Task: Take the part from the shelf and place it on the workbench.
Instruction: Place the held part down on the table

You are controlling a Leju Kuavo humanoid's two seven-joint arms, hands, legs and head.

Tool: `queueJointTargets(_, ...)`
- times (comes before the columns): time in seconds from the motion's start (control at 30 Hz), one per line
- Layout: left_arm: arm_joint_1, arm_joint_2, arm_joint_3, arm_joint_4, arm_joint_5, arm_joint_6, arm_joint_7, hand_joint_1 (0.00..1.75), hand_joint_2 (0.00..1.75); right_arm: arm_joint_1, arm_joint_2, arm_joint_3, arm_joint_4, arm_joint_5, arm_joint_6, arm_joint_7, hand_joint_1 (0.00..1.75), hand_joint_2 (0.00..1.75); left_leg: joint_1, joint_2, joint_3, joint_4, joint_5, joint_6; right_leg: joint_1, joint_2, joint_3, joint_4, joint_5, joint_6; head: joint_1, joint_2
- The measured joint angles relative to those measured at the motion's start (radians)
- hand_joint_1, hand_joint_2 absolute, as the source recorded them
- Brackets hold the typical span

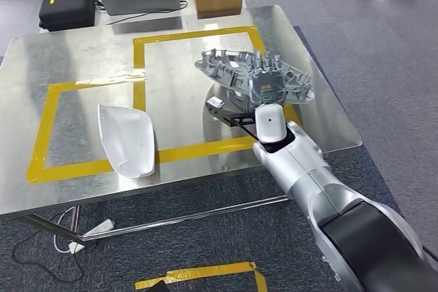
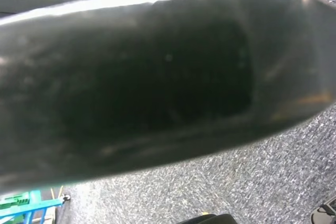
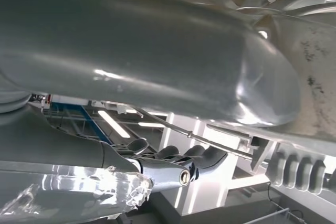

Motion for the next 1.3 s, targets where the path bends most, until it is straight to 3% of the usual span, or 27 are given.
queueJointTargets(0.27,0.000,0.000,0.000,0.000,-0.006,0.000,0.001,0.00,0.00,0.000,-0.003,-0.006,0.000,0.000,-0.010,-0.006,0.00,0.00,0.000,0.000,0.000,0.000,0.000,0.000,0.000,0.000,0.000,0.000,0.000,0.000,0.000,0.000)
queueJointTargets(0.53,-0.006,0.000,0.000,0.000,-0.025,-0.002,0.013,0.00,0.00,0.000,0.002,-0.021,-0.011,0.000,-0.085,-0.061,0.00,0.00,0.000,0.000,0.000,0.000,0.000,0.000,0.000,0.000,0.000,0.000,0.000,0.000,0.000,0.000)
queueJointTargets(0.77,-0.013,-0.005,0.000,0.000,-0.039,-0.015,0.020,0.00,0.00,0.002,0.042,-0.040,-0.055,-0.002,-0.099,-0.117,0.00,0.00,0.000,0.000,0.000,0.000,0.000,0.000,0.000,0.000,0.000,0.000,0.000,0.000,0.000,0.000)
queueJointTargets(0.9,-0.014,-0.008,0.000,0.000,-0.036,-0.015,0.025,0.00,0.00,0.028,0.070,-0.043,-0.108,-0.086,-0.077,-0.157,0.00,0.00,0.000,0.000,0.000,0.000,0.000,0.000,0.000,0.000,0.000,0.000,0.000,0.000,0.000,0.000)
queueJointTargets(1.13,-0.019,-0.012,0.000,0.000,-0.060,-0.034,0.032,0.00,0.00,0.078,0.093,0.096,-0.152,-0.312,-0.090,-0.139,0.00,0.00,0.000,0.000,0.000,0.000,0.000,0.000,0.000,0.000,0.000,0.000,0.000,0.000,0.000,0.000)
queueJointTargets(1.3,-0.027,-0.017,0.000,0.000,-0.084,-0.040,0.033,0.00,0.00,0.079,0.096,0.190,-0.149,-0.369,-0.112,-0.129,0.00,0.00,0.000,0.000,0.000,0.000,0.000,0.000,0.000,0.000,0.000,0.000,0.000,0.000,0.000,0.000)
